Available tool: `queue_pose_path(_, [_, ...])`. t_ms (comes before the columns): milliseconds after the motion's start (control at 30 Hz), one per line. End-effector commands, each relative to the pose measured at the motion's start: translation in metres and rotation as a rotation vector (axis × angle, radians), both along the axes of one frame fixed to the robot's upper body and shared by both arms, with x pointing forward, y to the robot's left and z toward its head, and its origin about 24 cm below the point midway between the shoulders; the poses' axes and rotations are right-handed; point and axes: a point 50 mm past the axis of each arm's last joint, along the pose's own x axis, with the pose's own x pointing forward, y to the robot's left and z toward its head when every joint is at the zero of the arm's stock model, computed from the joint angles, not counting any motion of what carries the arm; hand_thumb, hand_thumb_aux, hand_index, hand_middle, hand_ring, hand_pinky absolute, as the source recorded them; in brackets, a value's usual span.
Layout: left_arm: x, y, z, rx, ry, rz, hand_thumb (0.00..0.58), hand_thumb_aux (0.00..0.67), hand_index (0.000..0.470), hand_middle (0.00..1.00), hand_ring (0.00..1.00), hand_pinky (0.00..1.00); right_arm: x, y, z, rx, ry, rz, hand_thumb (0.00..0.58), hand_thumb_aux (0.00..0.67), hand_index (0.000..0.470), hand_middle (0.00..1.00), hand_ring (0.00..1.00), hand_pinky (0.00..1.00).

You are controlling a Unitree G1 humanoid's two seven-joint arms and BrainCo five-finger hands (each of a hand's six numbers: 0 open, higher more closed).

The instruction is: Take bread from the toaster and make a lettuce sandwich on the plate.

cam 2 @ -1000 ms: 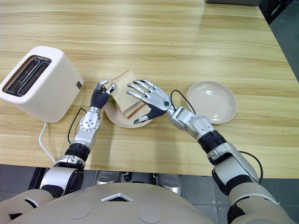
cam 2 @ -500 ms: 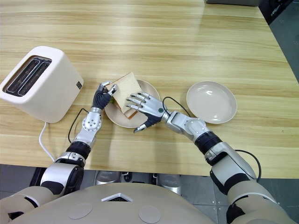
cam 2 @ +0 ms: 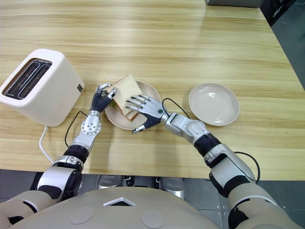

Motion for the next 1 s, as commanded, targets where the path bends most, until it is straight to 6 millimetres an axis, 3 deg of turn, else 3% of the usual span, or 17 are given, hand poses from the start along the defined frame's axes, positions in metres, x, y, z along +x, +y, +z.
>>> queue_pose_path(33, [-0.003, 0.024, 0.045, -0.011, -0.309, 0.095, 0.000, 0.000, 0.000, 0.00, 0.00, 0.00, -0.008, -0.011, -0.022, -0.123, 0.098, -0.011, 0.000, 0.000, 0.000, 0.00, 0.00, 0.00])
queue_pose_path(233, [-0.023, 0.036, 0.074, 0.005, -0.504, 0.102, 0.000, 0.000, 0.000, 0.00, 0.00, 0.00, -0.006, -0.010, -0.020, -0.109, 0.106, -0.014, 0.000, 0.000, 0.000, 0.00, 0.00, 0.00])
queue_pose_path(367, [-0.034, 0.024, 0.078, 0.051, -0.508, -0.044, 0.000, 0.000, 0.000, 0.00, 0.00, 0.00, -0.004, -0.011, -0.012, -0.053, 0.089, -0.029, 0.000, 0.000, 0.000, 0.00, 0.00, 0.00])
queue_pose_path(400, [-0.038, 0.021, 0.078, 0.065, -0.503, -0.085, 0.071, 0.042, 0.029, 0.00, 0.00, 0.00, -0.003, -0.012, -0.010, -0.043, 0.081, -0.032, 0.000, 0.000, 0.000, 0.00, 0.00, 0.00])
queue_pose_path(433, [-0.043, 0.016, 0.076, 0.076, -0.488, -0.152, 0.474, 0.384, 0.263, 0.00, 0.00, 0.00, -0.002, -0.013, -0.005, -0.022, 0.062, -0.034, 0.000, 0.000, 0.000, 0.00, 0.00, 0.00])
queue_pose_path(467, [-0.047, 0.011, 0.074, 0.086, -0.469, -0.222, 0.580, 0.670, 0.460, 0.49, 0.49, 0.49, -0.002, -0.013, 0.001, 0.009, 0.044, -0.035, 0.079, 0.047, 0.032, 0.00, 0.00, 0.00])
queue_pose_path(500, [-0.053, 0.005, 0.072, 0.110, -0.451, -0.295, 0.580, 0.670, 0.460, 0.49, 0.49, 0.49, -0.001, -0.013, 0.008, 0.053, 0.025, -0.035, 0.079, 0.047, 0.032, 0.00, 0.00, 0.00])
queue_pose_path(533, [-0.058, 0.000, 0.070, 0.137, -0.431, -0.367, 0.580, 0.670, 0.460, 1.00, 1.00, 1.00, -0.002, -0.012, 0.016, 0.100, 0.004, -0.033, 0.288, 0.194, 0.133, 0.00, 0.00, 0.00])
queue_pose_path(567, [-0.063, -0.004, 0.067, 0.166, -0.409, -0.435, 0.580, 0.670, 0.460, 1.00, 1.00, 1.00, -0.003, -0.012, 0.024, 0.149, -0.011, -0.031, 0.456, 0.360, 0.247, 0.00, 0.00, 0.00])
queue_pose_path(600, [-0.068, -0.008, 0.063, 0.196, -0.381, -0.498, 0.580, 0.670, 0.460, 1.00, 1.00, 1.00, -0.005, -0.012, 0.032, 0.199, -0.021, -0.027, 0.498, 0.418, 0.287, 0.06, 0.06, 0.06])
queue_pose_path(633, [-0.072, -0.010, 0.060, 0.224, -0.348, -0.554, 0.580, 0.670, 0.460, 1.00, 1.00, 1.00, -0.007, -0.011, 0.039, 0.248, -0.023, -0.021, 0.498, 0.418, 0.287, 0.06, 0.06, 0.06])
queue_pose_path(667, [-0.078, -0.013, 0.055, 0.249, -0.297, -0.623, 0.580, 0.670, 0.460, 1.00, 1.00, 1.00, -0.010, -0.011, 0.047, 0.310, -0.019, -0.009, 0.559, 0.544, 0.373, 0.74, 0.74, 0.74])
queue_pose_path(700, [-0.082, -0.014, 0.049, 0.265, -0.232, -0.687, 0.580, 0.670, 0.460, 1.00, 1.00, 1.00, -0.014, -0.011, 0.053, 0.363, -0.004, 0.004, 0.559, 0.544, 0.373, 0.74, 0.74, 0.74])
queue_pose_path(733, [-0.087, -0.015, 0.044, 0.285, -0.177, -0.745, 0.580, 0.670, 0.460, 1.00, 1.00, 1.00, -0.019, -0.010, 0.057, 0.402, 0.023, 0.018, 0.580, 0.670, 0.460, 1.00, 1.00, 1.00])
queue_pose_path(867, [-0.106, -0.012, 0.033, 0.301, 0.044, -0.915, 0.580, 0.670, 0.460, 1.00, 1.00, 1.00, -0.039, -0.009, 0.053, 0.436, 0.211, 0.086, 0.580, 0.670, 0.460, 1.00, 1.00, 1.00])
queue_pose_path(1000, [-0.130, -0.008, 0.028, 0.246, 0.305, -1.091, 0.580, 0.670, 0.460, 1.00, 1.00, 1.00, -0.067, -0.008, 0.025, 0.315, 0.468, 0.166, 0.580, 0.670, 0.460, 1.00, 1.00, 1.00])
